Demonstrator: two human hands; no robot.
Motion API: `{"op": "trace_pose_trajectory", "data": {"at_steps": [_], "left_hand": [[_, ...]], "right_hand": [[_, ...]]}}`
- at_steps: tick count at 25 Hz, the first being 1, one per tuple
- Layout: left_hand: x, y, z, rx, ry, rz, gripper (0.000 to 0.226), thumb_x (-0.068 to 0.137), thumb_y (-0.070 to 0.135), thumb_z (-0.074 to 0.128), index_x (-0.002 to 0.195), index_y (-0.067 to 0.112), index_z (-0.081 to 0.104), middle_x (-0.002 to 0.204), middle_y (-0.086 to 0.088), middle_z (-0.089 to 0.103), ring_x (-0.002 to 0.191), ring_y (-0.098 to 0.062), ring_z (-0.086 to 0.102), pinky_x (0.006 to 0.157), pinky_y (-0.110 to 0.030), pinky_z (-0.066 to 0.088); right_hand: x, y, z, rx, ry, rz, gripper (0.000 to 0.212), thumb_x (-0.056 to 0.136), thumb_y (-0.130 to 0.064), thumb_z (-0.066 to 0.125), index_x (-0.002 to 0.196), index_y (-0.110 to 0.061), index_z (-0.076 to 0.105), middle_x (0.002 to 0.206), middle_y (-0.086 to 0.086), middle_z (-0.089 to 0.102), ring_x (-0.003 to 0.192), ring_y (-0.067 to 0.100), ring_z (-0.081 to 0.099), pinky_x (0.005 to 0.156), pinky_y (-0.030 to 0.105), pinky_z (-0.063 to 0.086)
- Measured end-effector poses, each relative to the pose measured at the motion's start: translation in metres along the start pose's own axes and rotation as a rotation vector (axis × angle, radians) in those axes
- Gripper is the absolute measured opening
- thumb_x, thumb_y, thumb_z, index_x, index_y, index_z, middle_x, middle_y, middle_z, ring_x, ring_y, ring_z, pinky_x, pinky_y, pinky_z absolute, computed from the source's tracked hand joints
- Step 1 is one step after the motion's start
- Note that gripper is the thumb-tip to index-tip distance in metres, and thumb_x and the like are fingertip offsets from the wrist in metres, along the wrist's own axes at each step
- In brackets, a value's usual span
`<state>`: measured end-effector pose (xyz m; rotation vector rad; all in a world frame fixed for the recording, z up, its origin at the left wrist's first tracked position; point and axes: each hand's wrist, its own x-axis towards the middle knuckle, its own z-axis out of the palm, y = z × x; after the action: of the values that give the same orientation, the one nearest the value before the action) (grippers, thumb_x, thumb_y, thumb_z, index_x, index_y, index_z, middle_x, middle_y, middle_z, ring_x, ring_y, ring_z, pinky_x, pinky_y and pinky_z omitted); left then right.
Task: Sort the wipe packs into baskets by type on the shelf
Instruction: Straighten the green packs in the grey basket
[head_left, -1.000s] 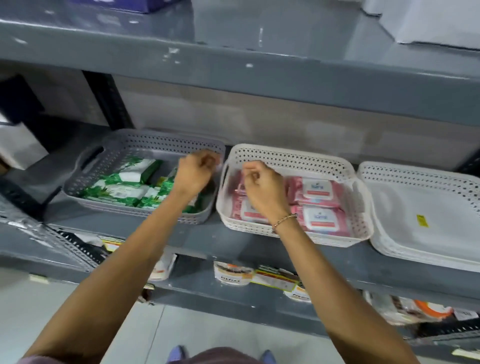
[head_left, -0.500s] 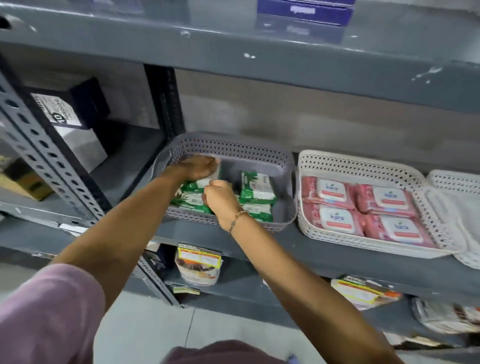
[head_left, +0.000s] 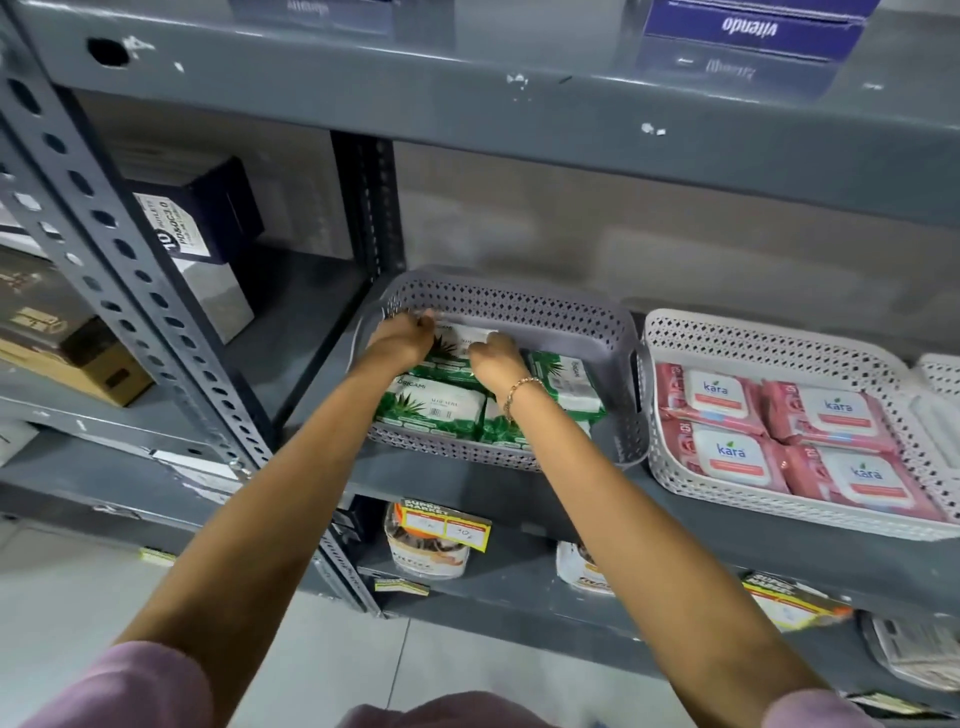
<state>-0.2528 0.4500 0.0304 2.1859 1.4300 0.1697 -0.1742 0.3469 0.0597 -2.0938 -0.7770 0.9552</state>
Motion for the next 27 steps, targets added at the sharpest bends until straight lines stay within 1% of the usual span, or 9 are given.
{"op": "trace_pose_trajectory", "data": {"at_steps": [3, 5, 9, 11, 13, 17, 20, 23, 27], "left_hand": [[-0.001, -0.01, 0.001, -0.042, 0.016, -0.04, 0.049, 0.099, 0.04, 0.027, 0.116, 0.008, 0.06, 0.119, -0.019, 0.062, 0.088, -0.027, 0.056, 0.076, -0.033, 0.04], [-0.003, -0.014, 0.003, -0.044, 0.024, -0.033, 0.047, 0.098, 0.039, 0.03, 0.114, 0.007, 0.061, 0.117, -0.018, 0.062, 0.093, -0.028, 0.059, 0.081, -0.033, 0.044], [-0.015, -0.006, 0.004, 0.118, 0.057, 0.016, 0.044, 0.099, 0.031, 0.03, 0.113, 0.002, 0.06, 0.118, -0.022, 0.061, 0.104, -0.032, 0.058, 0.079, -0.032, 0.039], [-0.021, 0.011, 0.008, 0.207, 0.091, 0.112, 0.042, 0.1, 0.027, 0.029, 0.117, 0.0, 0.056, 0.117, -0.021, 0.061, 0.097, -0.029, 0.056, 0.075, -0.029, 0.035], [-0.031, 0.039, 0.014, 0.108, 0.055, 0.306, 0.037, 0.1, 0.026, 0.032, 0.118, 0.004, 0.056, 0.117, -0.016, 0.06, 0.095, -0.024, 0.056, 0.076, -0.029, 0.038], [-0.039, 0.086, 0.041, -0.13, -0.32, 0.493, 0.049, 0.101, 0.038, 0.027, 0.141, 0.011, 0.037, 0.147, -0.012, 0.042, 0.132, -0.028, 0.041, 0.107, -0.037, 0.03], [-0.028, 0.088, 0.065, -0.008, -0.408, 0.416, 0.054, 0.098, 0.051, 0.016, 0.137, 0.02, 0.039, 0.145, -0.007, 0.042, 0.136, -0.025, 0.036, 0.115, -0.05, 0.021], [-0.028, 0.09, 0.065, 0.015, -0.332, 0.426, 0.047, 0.1, 0.042, 0.018, 0.117, 0.014, 0.052, 0.124, -0.009, 0.057, 0.118, -0.024, 0.05, 0.111, -0.052, 0.027], [-0.039, 0.094, 0.06, 0.088, -0.146, 0.444, 0.052, 0.102, 0.034, 0.016, 0.09, 0.007, 0.058, 0.079, -0.007, 0.06, 0.09, -0.026, 0.057, 0.103, -0.052, 0.038]], "right_hand": [[-0.005, 0.0, 0.004, -0.013, -0.025, -0.033, 0.016, 0.094, -0.006, 0.036, 0.105, -0.005, 0.048, 0.072, 0.0, 0.041, 0.052, 0.01, 0.037, 0.043, 0.022, 0.031], [-0.009, 0.002, 0.004, -0.009, -0.013, -0.047, 0.008, 0.094, -0.006, 0.037, 0.098, -0.007, 0.044, 0.07, -0.001, 0.039, 0.055, 0.01, 0.039, 0.045, 0.022, 0.032], [-0.028, 0.015, 0.0, 0.045, 0.02, -0.087, 0.033, 0.095, -0.011, 0.036, 0.123, -0.005, 0.051, 0.076, 0.001, 0.05, 0.055, 0.01, 0.043, 0.047, 0.023, 0.037], [-0.05, 0.026, -0.003, 0.238, 0.113, -0.107, 0.042, 0.095, -0.012, 0.038, 0.137, -0.009, 0.043, 0.116, 0.006, 0.055, 0.07, 0.012, 0.052, 0.064, 0.029, 0.048], [-0.075, 0.04, -0.005, 0.427, 0.235, -0.107, 0.051, 0.094, -0.011, 0.041, 0.144, -0.006, 0.031, 0.149, 0.004, 0.03, 0.104, 0.014, 0.05, 0.088, 0.028, 0.045], [-0.093, 0.06, -0.005, 0.515, 0.267, -0.022, 0.077, 0.092, -0.018, 0.047, 0.151, -0.004, -0.001, 0.16, 0.006, -0.001, 0.146, 0.023, 0.017, 0.117, 0.041, 0.026], [-0.071, 0.065, -0.014, 0.559, 0.258, 0.092, 0.076, 0.09, -0.023, 0.048, 0.15, -0.005, 0.005, 0.159, 0.008, 0.012, 0.144, 0.026, 0.023, 0.117, 0.045, 0.027], [-0.045, 0.068, -0.038, 0.515, 0.276, 0.065, 0.049, 0.09, -0.018, 0.043, 0.136, -0.001, 0.039, 0.149, 0.012, 0.037, 0.131, 0.026, 0.044, 0.112, 0.042, 0.036], [-0.022, 0.073, -0.073, 0.287, 0.288, 0.05, 0.021, 0.098, -0.016, 0.034, 0.086, -0.01, 0.049, 0.089, 0.01, 0.057, 0.088, 0.024, 0.059, 0.086, 0.039, 0.049]]}}
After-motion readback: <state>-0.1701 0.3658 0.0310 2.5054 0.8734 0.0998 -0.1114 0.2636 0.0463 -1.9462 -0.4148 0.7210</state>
